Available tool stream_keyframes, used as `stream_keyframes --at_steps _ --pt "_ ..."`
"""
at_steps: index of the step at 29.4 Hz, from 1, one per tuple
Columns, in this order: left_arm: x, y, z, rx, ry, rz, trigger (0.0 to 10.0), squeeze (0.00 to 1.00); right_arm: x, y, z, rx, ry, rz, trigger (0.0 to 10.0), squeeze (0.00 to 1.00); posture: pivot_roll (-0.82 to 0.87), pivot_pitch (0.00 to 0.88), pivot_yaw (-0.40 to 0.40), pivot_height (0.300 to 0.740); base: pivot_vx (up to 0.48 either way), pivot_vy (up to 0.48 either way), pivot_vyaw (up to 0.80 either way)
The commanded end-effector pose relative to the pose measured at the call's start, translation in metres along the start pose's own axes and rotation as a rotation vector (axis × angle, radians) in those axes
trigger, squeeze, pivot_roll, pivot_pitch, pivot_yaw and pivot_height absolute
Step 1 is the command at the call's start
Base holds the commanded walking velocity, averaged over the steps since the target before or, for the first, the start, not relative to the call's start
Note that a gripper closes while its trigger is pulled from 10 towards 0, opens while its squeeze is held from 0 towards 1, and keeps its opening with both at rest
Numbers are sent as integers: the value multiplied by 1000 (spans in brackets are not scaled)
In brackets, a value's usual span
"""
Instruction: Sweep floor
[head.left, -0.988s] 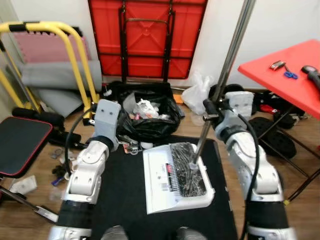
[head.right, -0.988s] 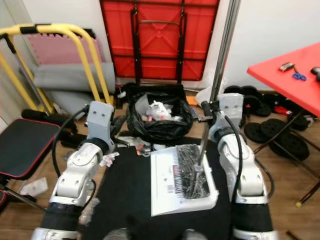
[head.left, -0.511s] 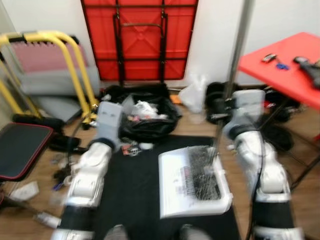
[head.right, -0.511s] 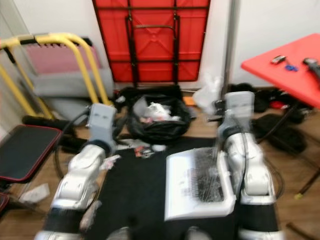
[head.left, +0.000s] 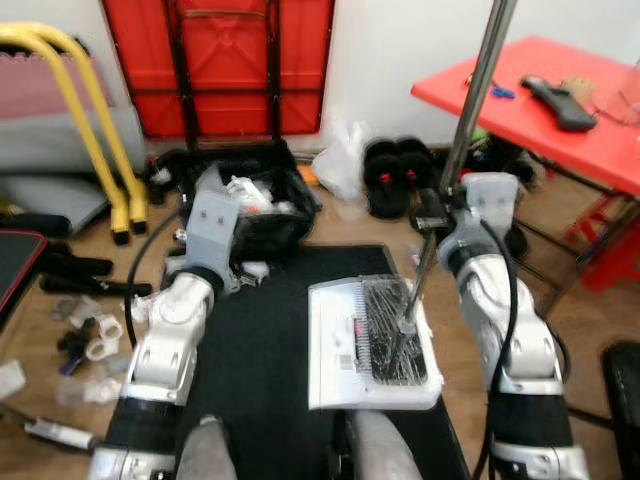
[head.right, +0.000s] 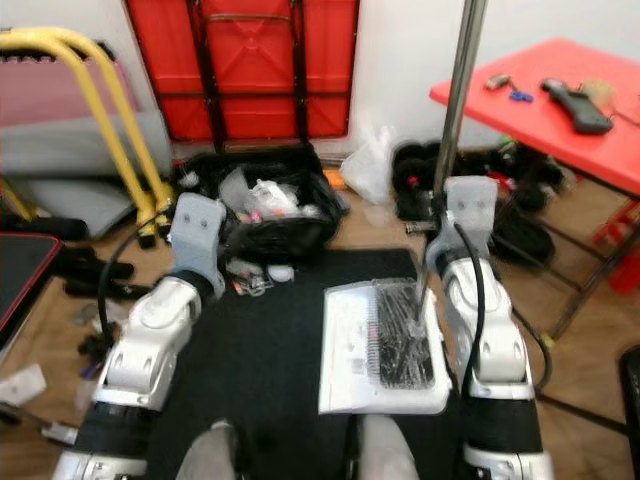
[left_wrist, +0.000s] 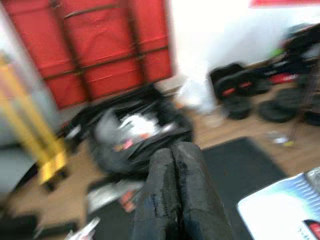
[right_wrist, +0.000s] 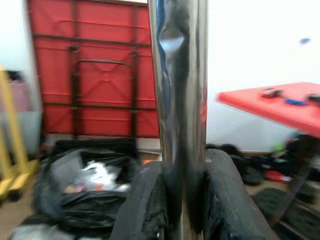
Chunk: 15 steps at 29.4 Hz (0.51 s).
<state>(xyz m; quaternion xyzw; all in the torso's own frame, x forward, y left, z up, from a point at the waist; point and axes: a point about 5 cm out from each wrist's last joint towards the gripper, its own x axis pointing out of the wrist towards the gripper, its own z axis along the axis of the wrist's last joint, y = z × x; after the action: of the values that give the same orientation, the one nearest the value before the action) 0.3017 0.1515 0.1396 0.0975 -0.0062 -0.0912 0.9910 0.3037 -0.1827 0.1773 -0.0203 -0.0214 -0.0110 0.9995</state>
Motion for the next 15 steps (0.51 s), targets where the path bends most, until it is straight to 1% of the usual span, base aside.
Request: stream_keyframes --at_steps 1,6,7,11,12,14,15 --pt "1 -1 -1 9 6 -8 10000 0 1 5 16 13 -95 18 10000 0 -166 38 -113 617 0 0 0" --pt "1 -1 0 13 4 -9 10000 0 3 2 23 13 -132 4 10000 0 -165 37 -111 602 0 0 0" --pt "0 -1 0 16 3 -10 10000 0 3 1 26 14 -153 2 10000 0 -164 38 -110 592 0 0 0" --pt "0 -1 0 18 3 -12 10000 0 4 1 30 19 -176 1 10000 0 -165 39 -109 577 0 0 0" --pt "0 -1 0 19 2 -13 10000 0 5 0 32 17 -188 -2 10000 0 -163 41 -108 567 0 0 0" --pt "0 -1 0 19 2 -13 10000 0 5 0 32 17 -188 -2 10000 0 -163 41 -108 567 0 0 0" --pt "0 -2 1 21 1 -15 10000 0 7 -1 35 17 -204 -7 10000 0 -163 41 -108 557 0 0 0"
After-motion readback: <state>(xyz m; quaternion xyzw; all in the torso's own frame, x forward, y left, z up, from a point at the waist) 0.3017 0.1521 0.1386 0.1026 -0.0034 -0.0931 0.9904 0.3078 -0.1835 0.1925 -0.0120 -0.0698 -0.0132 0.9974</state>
